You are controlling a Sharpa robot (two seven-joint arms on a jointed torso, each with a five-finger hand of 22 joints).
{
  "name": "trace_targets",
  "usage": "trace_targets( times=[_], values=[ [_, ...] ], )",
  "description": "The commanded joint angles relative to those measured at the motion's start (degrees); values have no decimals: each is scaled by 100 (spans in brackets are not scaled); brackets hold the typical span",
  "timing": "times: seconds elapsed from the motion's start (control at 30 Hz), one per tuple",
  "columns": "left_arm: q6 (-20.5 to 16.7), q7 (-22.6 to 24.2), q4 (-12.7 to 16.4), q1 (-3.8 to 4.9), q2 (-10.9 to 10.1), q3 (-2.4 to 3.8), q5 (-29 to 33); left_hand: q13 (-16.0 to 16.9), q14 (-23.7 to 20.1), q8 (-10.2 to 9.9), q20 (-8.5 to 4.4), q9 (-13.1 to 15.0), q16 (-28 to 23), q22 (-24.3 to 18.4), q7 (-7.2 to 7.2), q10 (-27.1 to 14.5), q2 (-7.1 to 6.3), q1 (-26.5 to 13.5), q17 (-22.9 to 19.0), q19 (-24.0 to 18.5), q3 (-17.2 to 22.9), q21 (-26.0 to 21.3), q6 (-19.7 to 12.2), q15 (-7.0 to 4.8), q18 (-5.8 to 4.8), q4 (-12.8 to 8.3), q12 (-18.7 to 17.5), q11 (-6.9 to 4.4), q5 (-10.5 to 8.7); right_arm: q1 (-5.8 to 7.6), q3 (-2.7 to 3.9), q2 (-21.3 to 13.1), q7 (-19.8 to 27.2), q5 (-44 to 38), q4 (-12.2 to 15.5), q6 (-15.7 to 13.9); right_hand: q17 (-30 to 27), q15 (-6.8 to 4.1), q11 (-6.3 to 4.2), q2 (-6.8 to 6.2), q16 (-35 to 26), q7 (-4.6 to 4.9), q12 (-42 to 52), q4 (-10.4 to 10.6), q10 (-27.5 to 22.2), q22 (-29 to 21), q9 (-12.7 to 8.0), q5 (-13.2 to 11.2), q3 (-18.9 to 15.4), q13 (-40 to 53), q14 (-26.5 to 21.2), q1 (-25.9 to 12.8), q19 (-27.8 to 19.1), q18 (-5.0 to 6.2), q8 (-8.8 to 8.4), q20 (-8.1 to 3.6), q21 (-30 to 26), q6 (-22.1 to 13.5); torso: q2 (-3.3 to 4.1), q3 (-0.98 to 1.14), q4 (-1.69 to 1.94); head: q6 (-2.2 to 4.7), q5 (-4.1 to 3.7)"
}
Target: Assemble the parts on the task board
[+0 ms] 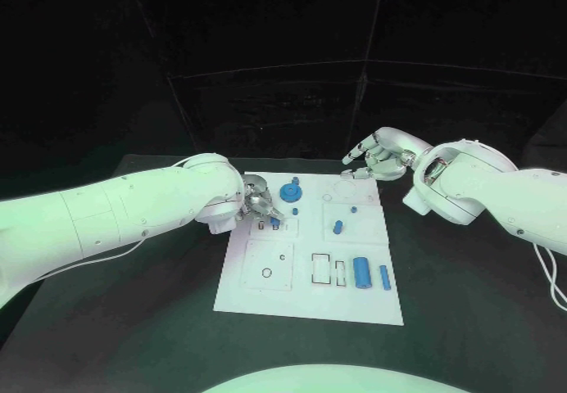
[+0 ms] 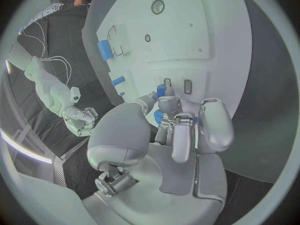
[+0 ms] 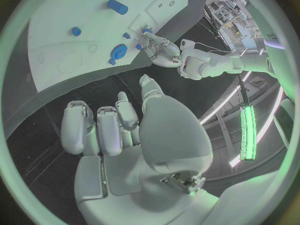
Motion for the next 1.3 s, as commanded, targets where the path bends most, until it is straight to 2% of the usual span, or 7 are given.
trace_targets(
  times=[0.03, 0.3, 0.83, 1.3],
  values=[
    [-45, 35, 5, -3, -1, -13, -232, -2, 594, 31, 13, 9, 18, 7, 12, 32, 27, 8, 1509, 28, 939, 1, 3, 13, -78, -917, 20, 4, -36, 12, 4, 6, 62, 6, -1, -5, -5, -41, -34, 53, -29, 4, -16, -1, -23, -9, 0, 28, -51, -12, 204, 9, -26, 82, 34, -5, -34, 16, 4, -1, 9, -7, -29],
    [98, -10, 2, -29, 10, -38, -274, 10, 594, 35, 13, 11, 18, 15, 11, 40, 19, 1, 1509, 31, 953, 6, 5, 13, -80, -914, 31, 4, -44, 12, 4, 18, 62, 6, -8, -6, -5, -41, -34, 53, -29, 4, -16, -1, -23, -9, 0, 28, -51, -12, 204, 9, -26, 82, 34, -5, -34, 16, 2, -5, 1, -22, -12],
    [414, -105, -11, -38, 20, -44, -280, 10, 594, 38, 13, 13, 18, 24, 10, 42, 11, -3, 1509, 33, 965, 10, 5, 12, -81, -915, 33, 4, -49, 11, 4, 35, 63, 6, -18, 6, -2, -41, -35, 58, -29, 4, -15, 0, -24, -16, 0, 37, -55, -12, 206, 14, -31, 84, 35, -5, -39, 14, 1, -2, 2, -31, -3],
    [543, -182, -65, -40, 71, -45, -273, 1, 594, 48, 12, 20, 18, 13, 10, 40, -22, -45, 1509, 29, 991, 2, 8, 13, -79, -893, 32, 4, -56, 11, 4, 46, 61, 6, -22, 16, -2, -41, -35, 58, -29, 4, -15, 0, -24, -16, 0, 37, -55, -12, 206, 14, -31, 84, 35, -5, -39, 14, 1, -1, 8, -10, 9]
  ],
)
